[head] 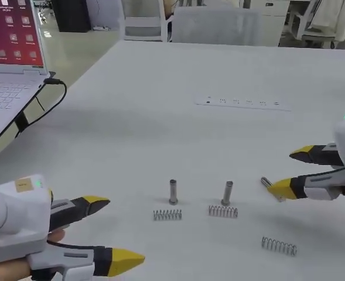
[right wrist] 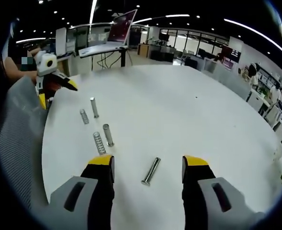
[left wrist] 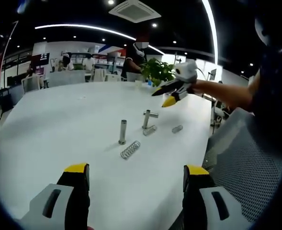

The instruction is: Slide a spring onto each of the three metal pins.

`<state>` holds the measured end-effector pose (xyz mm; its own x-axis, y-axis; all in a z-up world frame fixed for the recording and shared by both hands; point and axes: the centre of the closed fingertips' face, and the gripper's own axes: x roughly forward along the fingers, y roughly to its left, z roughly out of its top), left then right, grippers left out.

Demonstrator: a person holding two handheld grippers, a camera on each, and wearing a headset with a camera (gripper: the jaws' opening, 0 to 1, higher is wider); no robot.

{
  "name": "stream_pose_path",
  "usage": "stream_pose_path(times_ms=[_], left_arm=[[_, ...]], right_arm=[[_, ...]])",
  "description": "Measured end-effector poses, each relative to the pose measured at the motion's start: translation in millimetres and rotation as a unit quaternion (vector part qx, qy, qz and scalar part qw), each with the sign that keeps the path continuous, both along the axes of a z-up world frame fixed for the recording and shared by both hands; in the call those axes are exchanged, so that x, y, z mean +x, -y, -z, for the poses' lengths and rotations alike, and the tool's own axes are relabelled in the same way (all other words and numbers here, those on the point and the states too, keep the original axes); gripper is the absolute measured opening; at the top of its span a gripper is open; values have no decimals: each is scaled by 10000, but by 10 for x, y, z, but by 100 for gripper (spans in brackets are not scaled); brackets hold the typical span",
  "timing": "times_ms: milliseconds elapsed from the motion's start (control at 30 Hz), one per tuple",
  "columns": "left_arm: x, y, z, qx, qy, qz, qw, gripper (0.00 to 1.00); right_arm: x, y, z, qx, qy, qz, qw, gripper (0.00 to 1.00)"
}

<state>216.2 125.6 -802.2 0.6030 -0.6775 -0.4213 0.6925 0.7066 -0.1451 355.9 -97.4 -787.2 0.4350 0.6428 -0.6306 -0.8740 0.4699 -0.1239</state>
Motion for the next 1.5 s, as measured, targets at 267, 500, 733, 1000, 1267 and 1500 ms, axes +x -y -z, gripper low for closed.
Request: stream_pose_path(times_ms=[267, 500, 733, 1000, 1267, 1500], left_arm=[[1, -2, 2, -7, -7, -3, 10000, 77], [-2, 0, 8, -3, -17, 1, 10000, 77], [1, -7, 7, -14, -19, -15, 10000, 76], [6, -16, 6, -23, -17, -36, 10000, 76], [11, -20, 1, -29, -6, -48, 10000, 76], [11, -30, 8, -8, -12, -56, 10000, 75]], right_arm=[[87, -17, 113, -240, -109, 96, 9996, 52], [149, -43, 237, -314, -290, 253, 9988, 46], [212, -22, 354, -494, -437, 463, 9968, 42], [276, -51, 398, -581, -560, 610, 9949, 33], [296, -68, 452, -674, -694, 726, 9927, 28], [302, -53, 519, -750, -832, 866, 9899, 22]])
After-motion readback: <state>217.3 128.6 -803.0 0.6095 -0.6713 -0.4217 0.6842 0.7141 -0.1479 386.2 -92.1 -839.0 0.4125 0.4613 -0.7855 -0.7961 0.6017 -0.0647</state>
